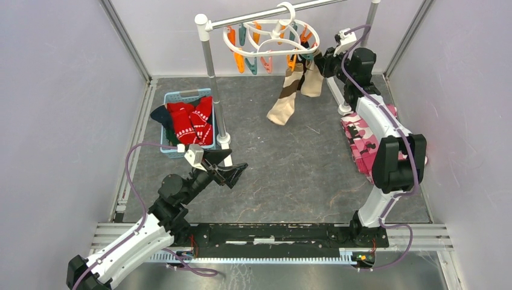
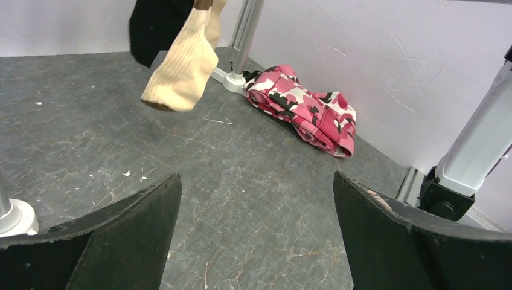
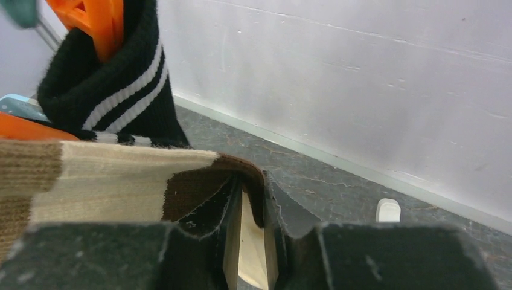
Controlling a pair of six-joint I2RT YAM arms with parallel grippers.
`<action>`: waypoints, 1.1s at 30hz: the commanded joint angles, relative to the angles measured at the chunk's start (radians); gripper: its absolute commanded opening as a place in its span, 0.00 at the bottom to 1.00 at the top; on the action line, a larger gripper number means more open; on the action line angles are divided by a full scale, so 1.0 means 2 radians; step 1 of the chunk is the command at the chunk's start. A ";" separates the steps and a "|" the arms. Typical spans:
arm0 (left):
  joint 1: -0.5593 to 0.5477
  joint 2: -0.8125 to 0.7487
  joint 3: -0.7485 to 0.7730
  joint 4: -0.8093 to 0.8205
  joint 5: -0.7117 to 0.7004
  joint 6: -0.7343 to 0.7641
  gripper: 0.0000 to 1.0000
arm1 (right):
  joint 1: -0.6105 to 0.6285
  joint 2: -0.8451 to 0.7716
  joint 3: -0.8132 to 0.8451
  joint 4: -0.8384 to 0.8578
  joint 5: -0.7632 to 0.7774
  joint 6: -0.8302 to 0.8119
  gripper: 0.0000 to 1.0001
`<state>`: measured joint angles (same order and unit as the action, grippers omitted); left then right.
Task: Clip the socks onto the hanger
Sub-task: Rotate the hanger at the clothesline.
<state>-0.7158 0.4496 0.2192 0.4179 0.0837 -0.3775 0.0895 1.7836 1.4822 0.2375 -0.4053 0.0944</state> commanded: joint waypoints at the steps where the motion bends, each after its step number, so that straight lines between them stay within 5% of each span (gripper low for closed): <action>1: -0.001 0.006 0.011 0.030 0.004 -0.018 1.00 | 0.005 0.014 0.048 -0.005 0.039 -0.026 0.19; 5: -0.002 0.020 0.012 0.042 0.007 -0.022 1.00 | 0.023 0.043 0.099 -0.027 0.057 -0.040 0.13; 21: -0.002 0.032 0.010 0.045 0.005 -0.028 1.00 | 0.072 0.128 0.196 -0.045 0.113 -0.043 0.13; 33: -0.002 0.041 0.005 0.049 0.002 -0.026 1.00 | 0.074 0.064 0.109 -0.016 0.102 -0.098 0.34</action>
<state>-0.7158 0.5362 0.2192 0.4675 0.0879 -0.4046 0.2359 2.0285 1.7920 0.1562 -0.2005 -0.0444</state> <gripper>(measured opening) 0.994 0.298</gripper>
